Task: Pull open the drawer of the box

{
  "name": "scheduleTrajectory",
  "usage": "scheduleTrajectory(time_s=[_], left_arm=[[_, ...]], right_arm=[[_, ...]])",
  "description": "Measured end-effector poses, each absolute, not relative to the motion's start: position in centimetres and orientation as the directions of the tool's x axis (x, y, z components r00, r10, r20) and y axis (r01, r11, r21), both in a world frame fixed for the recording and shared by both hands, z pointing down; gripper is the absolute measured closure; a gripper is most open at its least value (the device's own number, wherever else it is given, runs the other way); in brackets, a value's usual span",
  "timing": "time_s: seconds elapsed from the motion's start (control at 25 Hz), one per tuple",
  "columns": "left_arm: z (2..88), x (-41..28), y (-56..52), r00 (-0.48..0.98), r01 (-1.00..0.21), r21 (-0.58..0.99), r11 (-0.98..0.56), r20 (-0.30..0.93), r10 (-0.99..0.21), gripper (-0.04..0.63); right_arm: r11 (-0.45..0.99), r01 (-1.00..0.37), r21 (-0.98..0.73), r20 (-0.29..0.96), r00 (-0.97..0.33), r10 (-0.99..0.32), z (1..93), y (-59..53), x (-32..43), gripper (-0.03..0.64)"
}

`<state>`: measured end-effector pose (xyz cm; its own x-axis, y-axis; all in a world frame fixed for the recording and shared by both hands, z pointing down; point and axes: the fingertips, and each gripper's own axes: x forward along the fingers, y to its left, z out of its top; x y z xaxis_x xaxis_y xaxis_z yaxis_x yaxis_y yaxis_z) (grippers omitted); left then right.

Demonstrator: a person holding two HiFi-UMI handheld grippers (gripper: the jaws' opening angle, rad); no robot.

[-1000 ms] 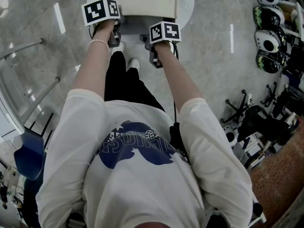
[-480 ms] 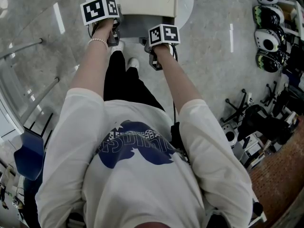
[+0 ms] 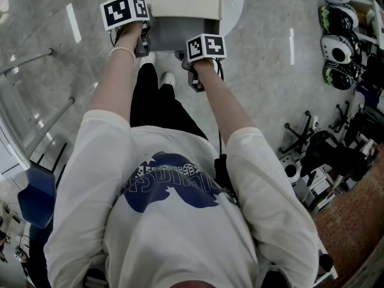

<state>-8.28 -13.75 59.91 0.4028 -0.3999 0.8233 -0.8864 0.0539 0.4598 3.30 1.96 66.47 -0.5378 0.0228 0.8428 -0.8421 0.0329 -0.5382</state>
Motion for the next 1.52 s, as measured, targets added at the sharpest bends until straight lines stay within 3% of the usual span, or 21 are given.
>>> scheduleTrajectory(time_s=[1.36, 1.52], left_arm=[[59.4, -7.9, -13.9, 0.398, -0.889, 0.455, 0.049, 0.822, -0.407, 0.528], [59.1, -7.4, -14.1, 0.389, -0.896, 0.443, 0.038, 0.822, -0.415, 0.528]], right_arm=[[0.060, -0.835, -0.547, 0.836, -0.549, -0.017, 66.4, 2.3, 3.6, 0.551], [0.041, -0.807, -0.589, 0.805, -0.591, -0.056, 65.7, 2.2, 3.8, 0.475]])
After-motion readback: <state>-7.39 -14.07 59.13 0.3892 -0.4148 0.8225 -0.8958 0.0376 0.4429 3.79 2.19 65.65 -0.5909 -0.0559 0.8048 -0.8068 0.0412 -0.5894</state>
